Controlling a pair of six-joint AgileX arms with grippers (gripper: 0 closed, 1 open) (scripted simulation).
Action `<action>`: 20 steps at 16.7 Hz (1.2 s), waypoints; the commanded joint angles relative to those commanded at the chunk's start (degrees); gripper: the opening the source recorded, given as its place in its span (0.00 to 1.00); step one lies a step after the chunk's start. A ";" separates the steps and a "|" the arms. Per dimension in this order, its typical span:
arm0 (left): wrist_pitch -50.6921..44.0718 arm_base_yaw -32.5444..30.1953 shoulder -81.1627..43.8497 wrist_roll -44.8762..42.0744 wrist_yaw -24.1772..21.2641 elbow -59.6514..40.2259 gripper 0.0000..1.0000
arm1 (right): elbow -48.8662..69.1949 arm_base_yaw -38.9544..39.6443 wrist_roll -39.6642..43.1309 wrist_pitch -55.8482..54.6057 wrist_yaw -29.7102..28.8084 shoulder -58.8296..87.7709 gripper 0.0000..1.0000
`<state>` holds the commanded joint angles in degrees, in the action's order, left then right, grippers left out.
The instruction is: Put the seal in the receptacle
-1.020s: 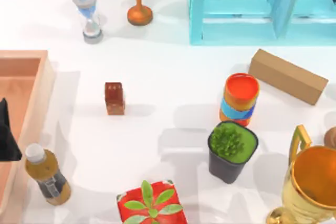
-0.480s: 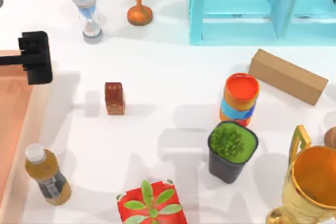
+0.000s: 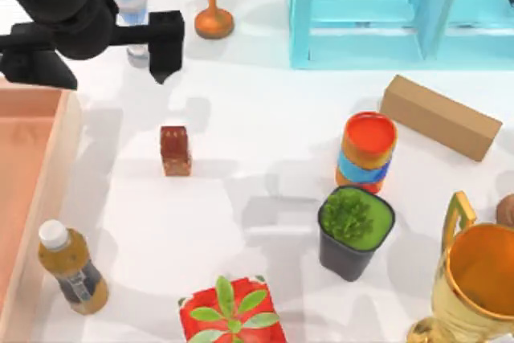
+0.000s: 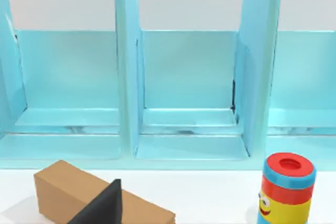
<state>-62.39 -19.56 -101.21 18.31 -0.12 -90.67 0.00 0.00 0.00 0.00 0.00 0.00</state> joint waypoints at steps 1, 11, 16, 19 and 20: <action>-2.54 -0.81 -4.19 0.75 -0.01 -3.74 1.00 | 0.00 0.00 0.00 0.00 0.00 0.00 1.00; -14.67 -4.68 -23.89 4.26 -0.05 -21.51 1.00 | 0.00 0.00 0.00 0.00 0.00 0.00 1.00; -13.63 -4.44 -23.94 4.12 -0.05 -20.45 1.00 | 0.00 0.00 0.00 0.00 0.00 0.00 1.00; -7.85 -4.49 -24.99 4.02 -0.06 -15.72 1.00 | 0.00 0.00 0.00 0.00 0.00 0.00 1.00; -4.97 -4.48 -25.55 4.04 -0.06 -13.63 1.00 | 0.00 0.00 0.00 0.00 0.00 0.00 1.00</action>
<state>-67.36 -24.05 -126.77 22.36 -0.18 -104.30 0.00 0.00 0.00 0.00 0.00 0.00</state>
